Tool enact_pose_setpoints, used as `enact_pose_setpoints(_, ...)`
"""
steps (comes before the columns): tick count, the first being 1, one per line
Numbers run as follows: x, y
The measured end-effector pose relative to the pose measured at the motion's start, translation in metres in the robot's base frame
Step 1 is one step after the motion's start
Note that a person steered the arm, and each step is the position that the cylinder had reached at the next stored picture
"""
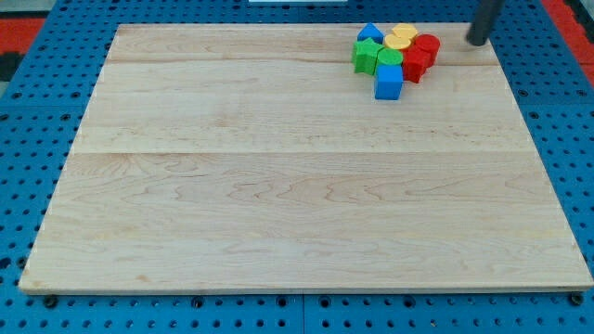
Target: Push the red star downwards along with cube
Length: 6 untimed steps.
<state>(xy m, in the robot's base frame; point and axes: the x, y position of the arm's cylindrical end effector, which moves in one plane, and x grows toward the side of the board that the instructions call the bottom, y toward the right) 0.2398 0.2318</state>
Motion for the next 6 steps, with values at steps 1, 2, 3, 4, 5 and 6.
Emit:
enact_pose_setpoints(1, -0.001, -0.047)
enact_pose_setpoints(2, 0.002, -0.058)
enact_pose_setpoints(3, 0.037, -0.067)
enact_pose_setpoints(4, 0.072, -0.07)
enact_pose_setpoints(5, 0.097, -0.077)
enact_pose_setpoints(6, 0.12, -0.105)
